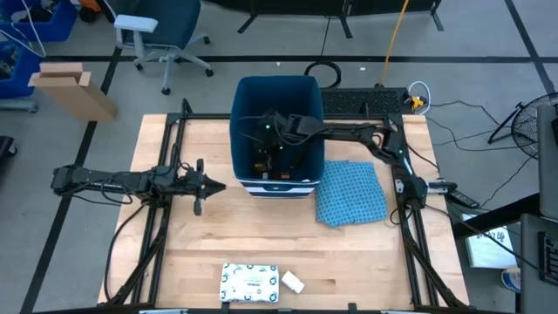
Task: Pick & place medical supplies in basket/bin
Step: Put the mailer bag into the blue bin
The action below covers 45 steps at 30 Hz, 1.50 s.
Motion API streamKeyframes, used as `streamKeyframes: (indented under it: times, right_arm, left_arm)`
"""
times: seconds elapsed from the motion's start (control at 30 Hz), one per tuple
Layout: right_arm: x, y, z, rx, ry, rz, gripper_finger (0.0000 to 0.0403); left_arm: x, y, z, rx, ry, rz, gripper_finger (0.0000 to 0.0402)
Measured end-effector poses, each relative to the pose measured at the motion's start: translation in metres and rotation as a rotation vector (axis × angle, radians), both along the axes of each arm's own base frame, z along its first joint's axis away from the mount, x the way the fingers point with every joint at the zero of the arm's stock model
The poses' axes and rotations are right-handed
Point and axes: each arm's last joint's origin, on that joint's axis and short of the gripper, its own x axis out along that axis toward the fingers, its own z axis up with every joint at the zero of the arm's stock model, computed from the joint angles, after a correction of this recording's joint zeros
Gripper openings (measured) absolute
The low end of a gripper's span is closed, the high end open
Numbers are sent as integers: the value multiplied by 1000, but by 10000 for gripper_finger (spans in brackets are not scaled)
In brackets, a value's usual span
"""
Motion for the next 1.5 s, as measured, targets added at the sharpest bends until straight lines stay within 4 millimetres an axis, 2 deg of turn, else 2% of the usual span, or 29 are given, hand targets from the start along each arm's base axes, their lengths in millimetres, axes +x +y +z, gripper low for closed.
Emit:
streamKeyframes:
  times: [0.2,0.37,0.57,0.77,0.93,1.17,1.23,1.33,1.5]
  right_arm:
    - [-13,4,44,-57,-69,-35,283]
    - [-35,11,94,-73,-163,-51,283]
    - [-72,24,149,-78,-229,-92,283]
    - [-119,43,194,-52,-254,-113,270]
    - [-158,71,227,-29,-292,-91,204]
    - [-213,112,270,-54,-436,-67,41]
    - [-230,123,277,-49,-472,-36,11]
    - [-251,137,277,-20,-503,4,13]
    - [-276,157,251,34,-543,40,3]
  left_arm:
    - [0,0,0,-4,0,-5,37]
    - [0,0,0,-9,0,-6,37]
    - [0,-1,0,-14,0,-20,37]
    - [0,-1,0,-18,0,-22,37]
    - [0,-1,0,-15,0,-21,37]
    - [0,-1,0,-20,0,-21,37]
    - [0,-1,0,-21,0,-21,37]
    - [0,-1,0,-22,0,-21,37]
    - [0,-1,0,-23,0,-21,37]
